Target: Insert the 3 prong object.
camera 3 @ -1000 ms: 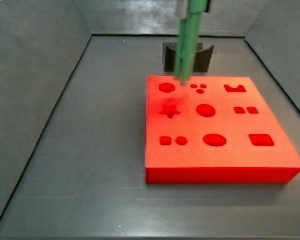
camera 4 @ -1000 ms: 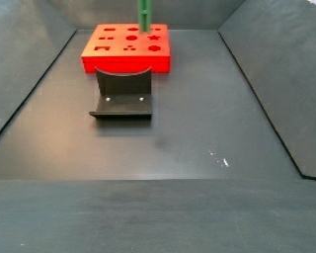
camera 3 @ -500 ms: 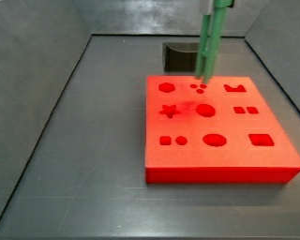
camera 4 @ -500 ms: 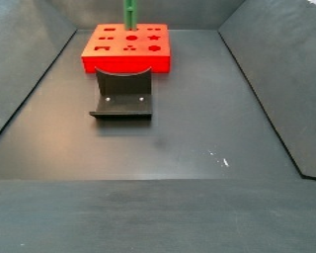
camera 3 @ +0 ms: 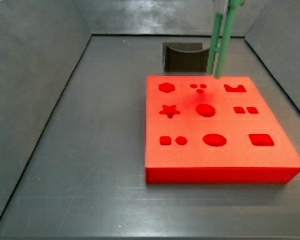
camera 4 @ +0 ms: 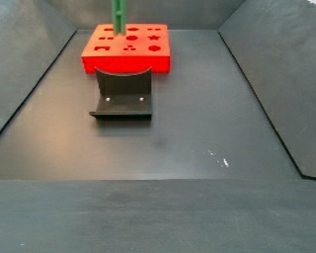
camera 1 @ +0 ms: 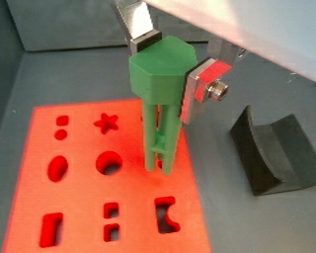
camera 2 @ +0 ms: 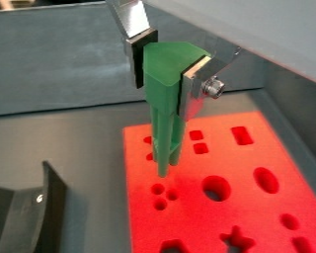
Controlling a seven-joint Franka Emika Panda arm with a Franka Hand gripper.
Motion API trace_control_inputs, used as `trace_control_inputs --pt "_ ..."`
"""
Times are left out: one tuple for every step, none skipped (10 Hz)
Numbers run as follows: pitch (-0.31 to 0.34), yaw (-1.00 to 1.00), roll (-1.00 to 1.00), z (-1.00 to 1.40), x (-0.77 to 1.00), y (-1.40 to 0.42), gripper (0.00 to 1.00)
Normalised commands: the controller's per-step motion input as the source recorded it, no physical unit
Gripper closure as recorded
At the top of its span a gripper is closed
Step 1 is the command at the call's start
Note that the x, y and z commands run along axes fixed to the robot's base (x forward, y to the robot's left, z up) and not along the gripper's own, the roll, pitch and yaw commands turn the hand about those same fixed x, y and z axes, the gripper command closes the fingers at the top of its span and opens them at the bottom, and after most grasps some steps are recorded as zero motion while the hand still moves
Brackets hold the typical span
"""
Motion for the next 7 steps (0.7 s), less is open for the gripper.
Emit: trace_control_inputs --pt "0.081 -0.36 0.1 -0.57 0.0 0.0 1.0" --pt "0.206 -0.64 0.02 -0.47 0.01 0.0 1.0" --pt "0.26 -0.75 0.0 -0.07 0.0 0.0 1.0" --pt "0.26 -0.69 -0.07 0.0 0.12 0.0 1.0" --pt "0.274 -0.58 -0.1 0.0 0.11 0.03 1.0" --pt "0.229 -0.39 -0.09 0.0 0.0 0.03 1.0" --pt "0.077 -0.07 -0.03 0.0 -0.13 0.0 1.0"
